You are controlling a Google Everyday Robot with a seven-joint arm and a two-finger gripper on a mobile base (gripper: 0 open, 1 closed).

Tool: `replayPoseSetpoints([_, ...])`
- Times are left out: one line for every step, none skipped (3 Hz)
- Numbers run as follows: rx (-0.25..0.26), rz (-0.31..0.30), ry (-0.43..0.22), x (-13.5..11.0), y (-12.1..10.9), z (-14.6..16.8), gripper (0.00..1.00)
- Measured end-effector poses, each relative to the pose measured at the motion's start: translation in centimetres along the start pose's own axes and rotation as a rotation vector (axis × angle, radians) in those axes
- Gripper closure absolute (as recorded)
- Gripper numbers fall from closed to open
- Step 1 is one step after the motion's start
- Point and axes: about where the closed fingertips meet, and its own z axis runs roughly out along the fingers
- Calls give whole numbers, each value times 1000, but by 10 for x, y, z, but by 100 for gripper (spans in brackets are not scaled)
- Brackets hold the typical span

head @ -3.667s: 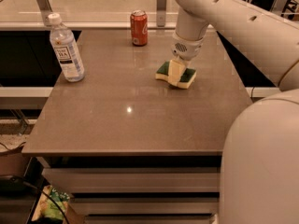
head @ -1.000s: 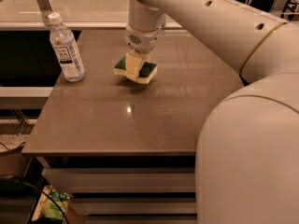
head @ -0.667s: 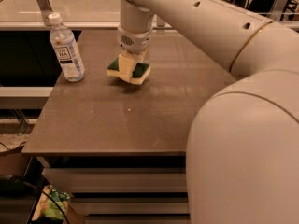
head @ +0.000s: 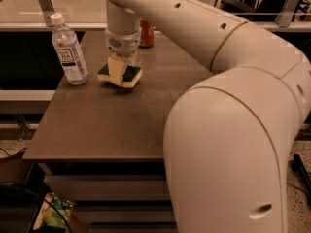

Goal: Move sponge near blue plastic bottle

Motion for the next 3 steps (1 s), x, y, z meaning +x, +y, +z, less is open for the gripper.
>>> replayPoseSetpoints([-10,-19,0,-13,1,11,100])
replayPoseSetpoints([-31,-29,-5,-19,1,24,100])
replayPoseSetpoints([-30,-30,-7,-20,1,26,82])
